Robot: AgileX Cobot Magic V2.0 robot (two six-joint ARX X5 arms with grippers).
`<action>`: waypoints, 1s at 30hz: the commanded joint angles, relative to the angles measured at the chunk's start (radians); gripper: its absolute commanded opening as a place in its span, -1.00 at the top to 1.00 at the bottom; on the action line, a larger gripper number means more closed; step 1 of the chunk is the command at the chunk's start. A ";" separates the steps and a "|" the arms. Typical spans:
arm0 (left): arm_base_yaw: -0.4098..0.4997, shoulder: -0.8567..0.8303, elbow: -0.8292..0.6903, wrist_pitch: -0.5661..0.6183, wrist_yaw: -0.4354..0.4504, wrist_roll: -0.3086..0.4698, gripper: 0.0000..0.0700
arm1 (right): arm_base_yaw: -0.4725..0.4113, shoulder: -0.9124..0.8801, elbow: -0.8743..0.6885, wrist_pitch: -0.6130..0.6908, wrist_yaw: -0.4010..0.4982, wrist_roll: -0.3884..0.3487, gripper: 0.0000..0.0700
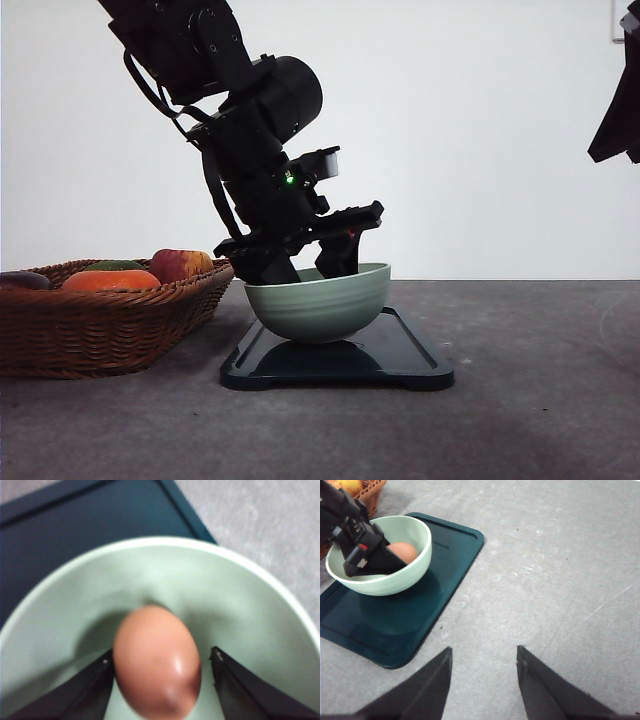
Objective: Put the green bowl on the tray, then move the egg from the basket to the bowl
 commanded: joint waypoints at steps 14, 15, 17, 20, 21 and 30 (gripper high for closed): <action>-0.001 -0.028 0.244 -0.284 -0.002 0.090 -0.12 | 0.003 0.004 0.002 0.010 0.000 -0.004 0.27; 0.003 -0.040 0.244 -0.305 -0.002 0.100 -0.11 | 0.003 0.004 0.002 0.010 0.000 -0.004 0.27; 0.016 -0.071 0.239 -0.346 -0.002 0.111 -0.11 | 0.003 0.004 0.002 0.011 0.000 -0.004 0.27; 0.041 -0.130 0.210 -0.363 -0.001 0.113 -0.11 | 0.003 0.004 0.002 0.015 -0.001 -0.004 0.27; 0.051 -0.156 0.189 -0.355 -0.001 0.112 -0.11 | 0.003 0.004 0.002 0.017 -0.001 -0.004 0.27; 0.145 -0.459 -0.148 -0.167 -0.002 0.107 -0.11 | 0.003 0.004 0.002 0.020 -0.001 -0.004 0.27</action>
